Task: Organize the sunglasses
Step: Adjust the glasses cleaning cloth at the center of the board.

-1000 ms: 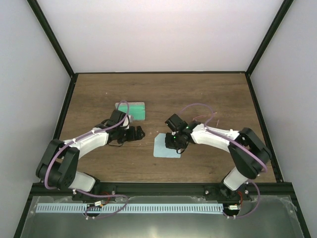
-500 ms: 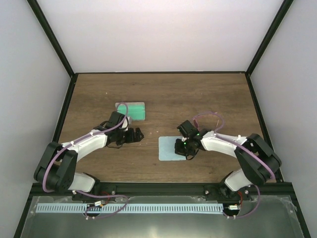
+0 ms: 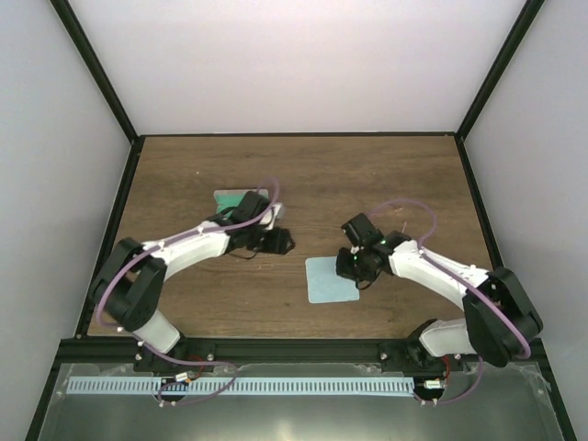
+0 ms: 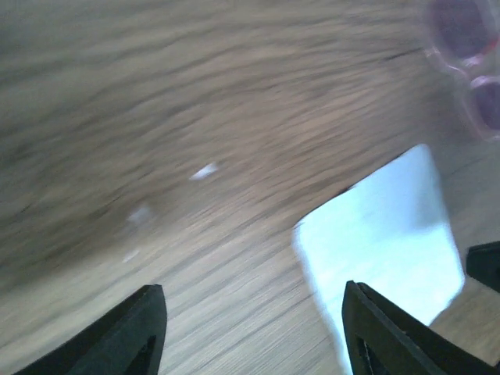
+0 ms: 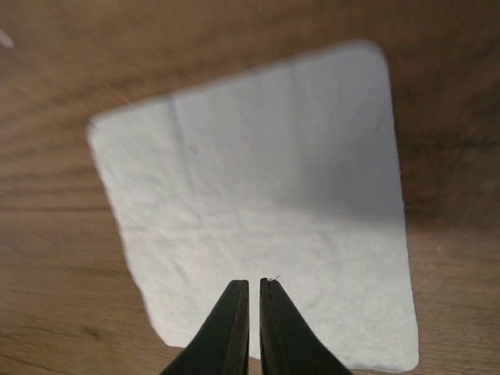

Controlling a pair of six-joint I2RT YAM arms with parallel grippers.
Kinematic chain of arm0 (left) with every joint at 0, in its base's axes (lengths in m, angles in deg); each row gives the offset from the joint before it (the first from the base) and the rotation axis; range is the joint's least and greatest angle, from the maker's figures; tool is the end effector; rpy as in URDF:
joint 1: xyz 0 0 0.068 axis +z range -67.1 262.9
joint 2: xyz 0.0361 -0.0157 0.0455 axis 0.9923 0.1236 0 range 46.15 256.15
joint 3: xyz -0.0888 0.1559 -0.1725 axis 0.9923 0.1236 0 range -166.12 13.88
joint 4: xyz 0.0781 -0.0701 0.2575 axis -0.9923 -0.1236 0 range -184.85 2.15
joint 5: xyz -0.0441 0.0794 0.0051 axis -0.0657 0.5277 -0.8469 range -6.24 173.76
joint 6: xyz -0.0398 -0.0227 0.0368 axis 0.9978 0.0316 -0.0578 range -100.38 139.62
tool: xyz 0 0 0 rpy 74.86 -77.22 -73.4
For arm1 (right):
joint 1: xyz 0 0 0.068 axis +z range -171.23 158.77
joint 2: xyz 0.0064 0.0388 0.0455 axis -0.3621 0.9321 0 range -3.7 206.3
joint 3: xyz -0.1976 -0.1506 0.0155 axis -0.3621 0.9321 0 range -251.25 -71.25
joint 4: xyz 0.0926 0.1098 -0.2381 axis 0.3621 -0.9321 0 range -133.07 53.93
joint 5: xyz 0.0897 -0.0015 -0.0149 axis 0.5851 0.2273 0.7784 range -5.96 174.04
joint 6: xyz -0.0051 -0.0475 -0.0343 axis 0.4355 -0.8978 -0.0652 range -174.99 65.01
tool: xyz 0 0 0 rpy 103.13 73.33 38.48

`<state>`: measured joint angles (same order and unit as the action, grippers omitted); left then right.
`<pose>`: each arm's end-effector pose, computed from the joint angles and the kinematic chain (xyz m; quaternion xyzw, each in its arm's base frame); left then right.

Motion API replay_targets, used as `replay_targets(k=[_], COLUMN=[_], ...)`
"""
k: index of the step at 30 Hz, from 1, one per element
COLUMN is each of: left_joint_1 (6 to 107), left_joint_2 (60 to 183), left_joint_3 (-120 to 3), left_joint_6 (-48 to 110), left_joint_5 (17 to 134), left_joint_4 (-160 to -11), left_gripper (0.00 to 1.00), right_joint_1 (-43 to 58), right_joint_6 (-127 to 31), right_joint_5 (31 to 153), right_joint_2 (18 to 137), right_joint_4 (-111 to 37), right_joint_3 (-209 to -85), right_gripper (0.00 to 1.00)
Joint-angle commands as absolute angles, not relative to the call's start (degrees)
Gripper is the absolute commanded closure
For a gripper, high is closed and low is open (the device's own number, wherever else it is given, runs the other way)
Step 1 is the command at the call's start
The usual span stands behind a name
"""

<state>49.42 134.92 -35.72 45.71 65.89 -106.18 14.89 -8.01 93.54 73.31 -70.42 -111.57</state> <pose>0.2579 -0.1863 0.1366 0.1045 0.9436 -0.2668 0.1658 0.1982 0.1533 0.1280 0.0794 0.9798 0.1700 0.0686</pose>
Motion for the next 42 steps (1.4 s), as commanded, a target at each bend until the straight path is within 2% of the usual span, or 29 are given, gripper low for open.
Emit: replay_targets(k=[1,3,5,6,10,14,25,35,42], left_joint_1=[42.82,41.07,39.75,39.33,37.00,35.56,35.23,35.28,35.55], left_joint_2=[142.31,145.88,149.20,150.68,155.37,158.36,163.18,162.05,160.22], left_joint_3=[-46.99,-49.49,-51.41,-52.10,-54.69,-56.08,-54.54,-52.54,-51.01], left_joint_6=[41.70,41.50,40.94,40.75,39.27,38.34,37.34,39.85,39.92], left_joint_5=[65.76,63.40,60.32,58.82,56.21,56.63,65.20,69.77,73.71], left_joint_4=[-107.48,-106.90,-106.59,-106.36,-106.48,-107.66,-109.99,-111.31,-112.95], left_gripper=[0.46,0.64,0.92,0.95,0.96,0.96,0.96,0.96,0.95], right_joint_1=[11.32,9.31,7.53,6.94,6.20,6.26,6.19,6.54,6.38], right_joint_6=[-8.09,-8.02,-8.64,-8.88,-8.80,-7.25,-10.08,-13.76,-12.12], right_joint_5=[89.86,90.61,91.88,92.36,94.37,96.83,99.12,104.89,102.96], right_joint_2=[69.33,66.83,63.39,61.89,56.54,55.62,61.22,68.58,74.08], right_joint_4=[-74.75,-74.93,-75.37,-75.76,-75.73,-73.47,-66.84,-60.41,-59.94], right_joint_3=[-116.38,-115.52,-114.40,-113.67,-109.82,-104.91,-102.73,-100.79,-100.40], right_gripper=[0.96,0.97,0.98,0.98,0.88,0.84,0.84,0.82,0.82])
